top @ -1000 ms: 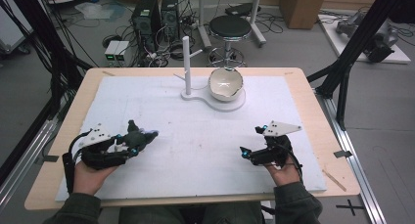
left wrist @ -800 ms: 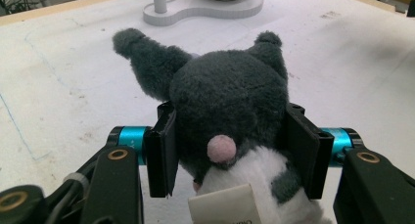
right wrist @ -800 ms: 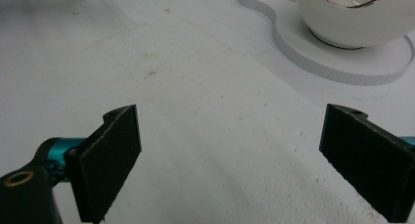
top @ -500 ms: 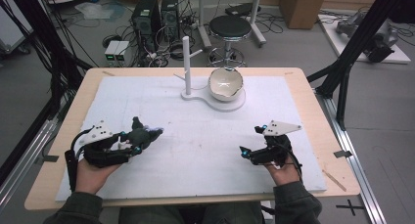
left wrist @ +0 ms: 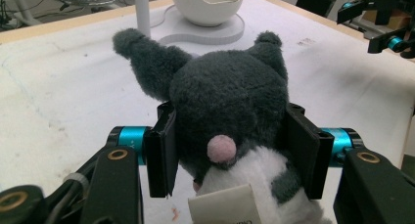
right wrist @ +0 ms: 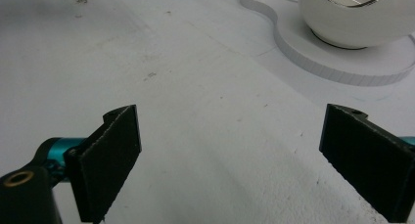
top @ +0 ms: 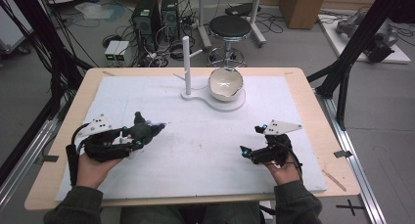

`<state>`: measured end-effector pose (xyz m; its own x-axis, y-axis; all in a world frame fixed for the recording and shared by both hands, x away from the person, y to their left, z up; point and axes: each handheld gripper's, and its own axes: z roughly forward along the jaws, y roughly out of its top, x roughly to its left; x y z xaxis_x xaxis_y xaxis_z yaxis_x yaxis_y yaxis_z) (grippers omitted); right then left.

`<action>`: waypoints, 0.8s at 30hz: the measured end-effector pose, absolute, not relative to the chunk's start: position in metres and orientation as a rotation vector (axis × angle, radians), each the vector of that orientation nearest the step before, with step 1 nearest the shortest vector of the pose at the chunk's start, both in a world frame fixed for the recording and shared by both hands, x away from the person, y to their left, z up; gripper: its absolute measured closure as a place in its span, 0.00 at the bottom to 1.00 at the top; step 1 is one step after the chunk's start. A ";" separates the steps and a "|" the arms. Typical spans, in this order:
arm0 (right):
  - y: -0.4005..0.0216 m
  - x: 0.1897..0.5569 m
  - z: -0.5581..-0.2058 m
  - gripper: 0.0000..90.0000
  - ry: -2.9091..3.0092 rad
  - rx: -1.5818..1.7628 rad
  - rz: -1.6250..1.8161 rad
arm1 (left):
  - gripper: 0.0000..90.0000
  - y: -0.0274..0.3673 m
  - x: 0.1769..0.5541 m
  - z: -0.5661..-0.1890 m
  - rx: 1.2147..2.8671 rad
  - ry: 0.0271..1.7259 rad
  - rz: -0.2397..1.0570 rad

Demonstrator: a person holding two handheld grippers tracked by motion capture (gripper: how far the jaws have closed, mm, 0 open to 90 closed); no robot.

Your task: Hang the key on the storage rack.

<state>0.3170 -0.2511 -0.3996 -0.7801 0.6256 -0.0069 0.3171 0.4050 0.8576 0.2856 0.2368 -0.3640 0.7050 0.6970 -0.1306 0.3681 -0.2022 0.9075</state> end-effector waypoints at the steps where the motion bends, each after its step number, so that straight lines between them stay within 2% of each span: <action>1: -0.251 0.316 -0.399 0.08 2.339 0.826 1.323 | 0.50 0.237 0.286 -0.364 1.816 0.839 0.374; 24: -0.254 0.317 -0.398 0.08 2.323 0.825 1.363 | 0.50 0.214 0.309 -0.334 1.776 0.801 0.330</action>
<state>0.3167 -0.2536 -0.3983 -0.7807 0.6248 0.0128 0.3159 0.3770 0.8707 0.3094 0.2141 -0.3338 0.7320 0.6615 -0.1631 0.3542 -0.1650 0.9205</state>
